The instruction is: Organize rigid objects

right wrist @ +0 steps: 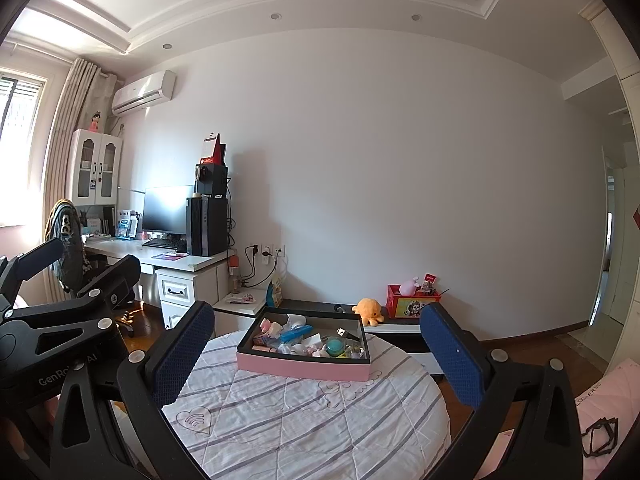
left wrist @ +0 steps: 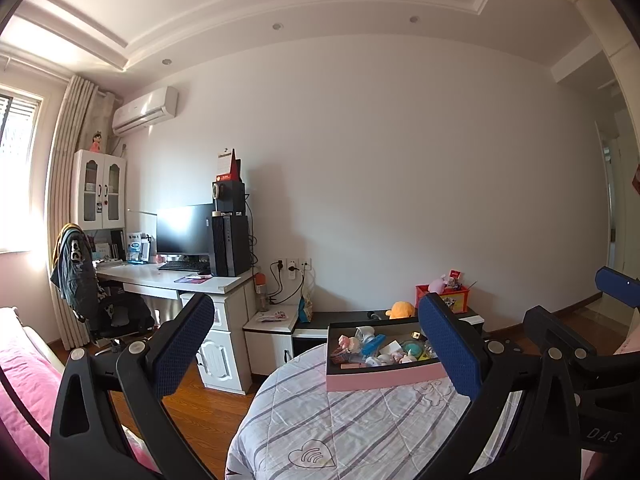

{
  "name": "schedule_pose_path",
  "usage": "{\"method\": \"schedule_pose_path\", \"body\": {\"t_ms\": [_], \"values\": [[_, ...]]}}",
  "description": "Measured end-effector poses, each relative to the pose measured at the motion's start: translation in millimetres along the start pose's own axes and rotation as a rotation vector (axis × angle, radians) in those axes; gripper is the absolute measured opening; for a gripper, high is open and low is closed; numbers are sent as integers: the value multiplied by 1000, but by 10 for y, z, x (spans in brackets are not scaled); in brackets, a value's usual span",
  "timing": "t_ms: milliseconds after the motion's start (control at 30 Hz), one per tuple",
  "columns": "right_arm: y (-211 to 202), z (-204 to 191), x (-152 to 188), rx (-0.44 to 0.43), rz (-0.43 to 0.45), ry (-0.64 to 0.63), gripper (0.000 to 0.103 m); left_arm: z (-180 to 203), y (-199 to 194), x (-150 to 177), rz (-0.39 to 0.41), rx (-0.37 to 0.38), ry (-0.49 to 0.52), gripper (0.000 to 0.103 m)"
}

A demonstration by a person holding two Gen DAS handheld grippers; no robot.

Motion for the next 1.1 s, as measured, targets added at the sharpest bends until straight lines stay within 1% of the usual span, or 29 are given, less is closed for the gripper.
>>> {"method": "schedule_pose_path", "body": {"t_ms": [1100], "values": [[14, 12, -10, 0, -3, 0, 103, -3, 1, -18, -2, 0, 0, 103]]}}
Point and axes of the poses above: each gripper's, at about its wrist camera, not at the fingertips, and y roughly the way its jaws point, z to its right, x to its underside, the point moved 4 cm from there along y, roughly the way its jaws point, and after that the axes turned 15 degrees about z, right-handed, at the moved point
